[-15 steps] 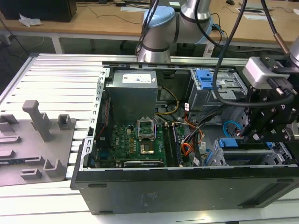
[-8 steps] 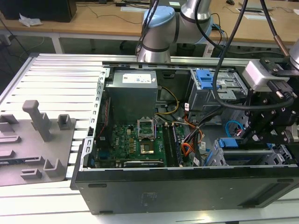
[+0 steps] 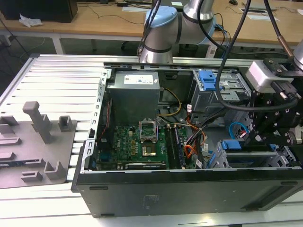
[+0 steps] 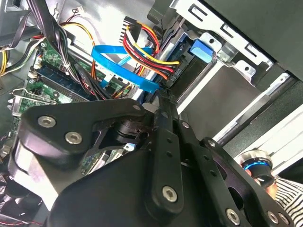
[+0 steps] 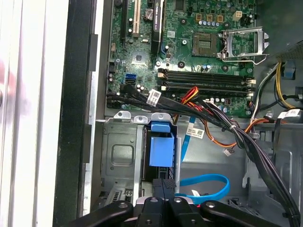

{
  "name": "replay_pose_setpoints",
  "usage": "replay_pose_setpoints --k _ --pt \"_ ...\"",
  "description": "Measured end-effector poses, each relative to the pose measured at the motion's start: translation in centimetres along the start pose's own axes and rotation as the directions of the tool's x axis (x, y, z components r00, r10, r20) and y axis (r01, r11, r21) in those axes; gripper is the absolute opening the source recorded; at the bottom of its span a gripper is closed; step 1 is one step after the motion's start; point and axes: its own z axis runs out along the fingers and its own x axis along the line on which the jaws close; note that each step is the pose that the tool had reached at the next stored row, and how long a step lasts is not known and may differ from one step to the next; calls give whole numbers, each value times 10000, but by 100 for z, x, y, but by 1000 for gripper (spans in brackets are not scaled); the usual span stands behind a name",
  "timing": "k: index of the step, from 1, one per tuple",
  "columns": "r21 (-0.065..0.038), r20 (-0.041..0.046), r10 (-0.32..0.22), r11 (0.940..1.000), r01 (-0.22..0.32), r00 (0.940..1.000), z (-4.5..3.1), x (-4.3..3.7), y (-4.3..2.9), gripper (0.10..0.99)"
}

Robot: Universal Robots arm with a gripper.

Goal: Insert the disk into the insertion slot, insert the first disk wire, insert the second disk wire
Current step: 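Insert the second disk wire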

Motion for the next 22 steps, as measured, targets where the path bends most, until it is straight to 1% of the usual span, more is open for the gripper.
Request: replay_pose_setpoints --k 2,4,12,13,15,16,20,22 --pt "0 -3 1 10000 -1 10000 -61 -2 4 106" --pt "0 2 0 10000 0 10000 -83 -3 5 106" --pt "1 33 -2 10000 2 10000 -87 -3 8 106" --pt "3 36 55 10000 -55 10000 -87 -3 8 106" --pt "14 66 568 9984 -568 9984 -84 -3 8 106" --pt "17 75 732 9973 -732 9973 -84 -3 8 106" --pt "18 77 766 9971 -766 9970 -84 -3 8 106" --pt "18 97 765 9971 -765 9970 -82 -13 8 106"
